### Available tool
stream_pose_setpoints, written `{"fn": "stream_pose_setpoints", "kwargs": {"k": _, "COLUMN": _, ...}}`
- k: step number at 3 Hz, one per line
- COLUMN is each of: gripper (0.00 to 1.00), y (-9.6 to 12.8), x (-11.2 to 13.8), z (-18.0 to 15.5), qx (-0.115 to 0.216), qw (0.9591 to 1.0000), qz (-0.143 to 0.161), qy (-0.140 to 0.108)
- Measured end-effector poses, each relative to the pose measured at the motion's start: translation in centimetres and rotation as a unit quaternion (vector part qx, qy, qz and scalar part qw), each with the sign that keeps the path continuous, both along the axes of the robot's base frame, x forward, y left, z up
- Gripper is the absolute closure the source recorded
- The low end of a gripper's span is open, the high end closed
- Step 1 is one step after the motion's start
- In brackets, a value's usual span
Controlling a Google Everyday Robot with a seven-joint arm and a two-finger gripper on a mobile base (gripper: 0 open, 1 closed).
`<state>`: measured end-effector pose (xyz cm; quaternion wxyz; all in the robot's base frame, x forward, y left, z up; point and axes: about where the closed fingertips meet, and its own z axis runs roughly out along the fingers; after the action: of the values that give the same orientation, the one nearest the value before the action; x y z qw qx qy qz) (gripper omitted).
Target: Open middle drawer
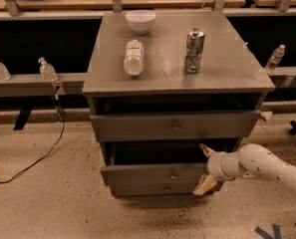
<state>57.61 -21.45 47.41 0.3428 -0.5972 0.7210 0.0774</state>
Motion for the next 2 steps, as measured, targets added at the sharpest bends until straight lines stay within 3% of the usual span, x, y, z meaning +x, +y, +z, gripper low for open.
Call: {"fn": "stream_pose_setpoints", "kwargs": {"k": 2, "gripper": 0.32, "y": -0.9, "x": -0.5, "z": -4.6, "qx": -0.015, "qw": 0.998, "qz": -0.009, "qy": 0.061}}
